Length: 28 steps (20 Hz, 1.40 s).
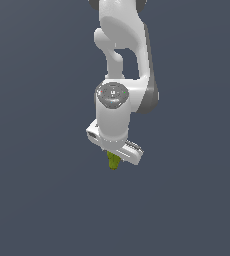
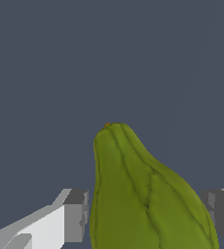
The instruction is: Pick up the object and move it to a goal position.
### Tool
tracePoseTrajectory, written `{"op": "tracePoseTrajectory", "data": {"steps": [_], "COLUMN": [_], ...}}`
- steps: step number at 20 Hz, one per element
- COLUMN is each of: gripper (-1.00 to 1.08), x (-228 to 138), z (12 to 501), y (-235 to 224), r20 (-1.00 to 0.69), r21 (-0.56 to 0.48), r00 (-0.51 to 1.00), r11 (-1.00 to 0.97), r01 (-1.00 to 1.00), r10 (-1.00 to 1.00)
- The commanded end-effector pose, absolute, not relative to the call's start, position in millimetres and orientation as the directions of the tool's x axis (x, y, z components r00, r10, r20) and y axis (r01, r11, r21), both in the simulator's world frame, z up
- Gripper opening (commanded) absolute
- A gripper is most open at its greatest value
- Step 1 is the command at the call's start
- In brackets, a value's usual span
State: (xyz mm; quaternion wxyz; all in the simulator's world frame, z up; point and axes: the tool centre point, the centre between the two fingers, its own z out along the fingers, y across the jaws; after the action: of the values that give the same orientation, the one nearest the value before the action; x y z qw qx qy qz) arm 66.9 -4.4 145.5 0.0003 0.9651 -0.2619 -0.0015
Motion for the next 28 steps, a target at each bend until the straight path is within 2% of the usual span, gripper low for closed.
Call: {"op": "tracePoseTrajectory", "data": {"steps": [1,14,28], "gripper": [-1.00,-1.00,-1.00], "x": [72.9,102.0,121.8], "z": [172.5,293.5,364.7], "y": [-12.8,-52.2,-75.2], "r20": [-0.001,0.000,0.000], "r21": [0.000,0.000,0.000], "r00": [0.863,0.863,0.863], "r11": [-0.863,-0.863,-0.863], "r01": [-0.506,-0.506,-0.505], "r10": [-0.506,-0.506,-0.505]}}
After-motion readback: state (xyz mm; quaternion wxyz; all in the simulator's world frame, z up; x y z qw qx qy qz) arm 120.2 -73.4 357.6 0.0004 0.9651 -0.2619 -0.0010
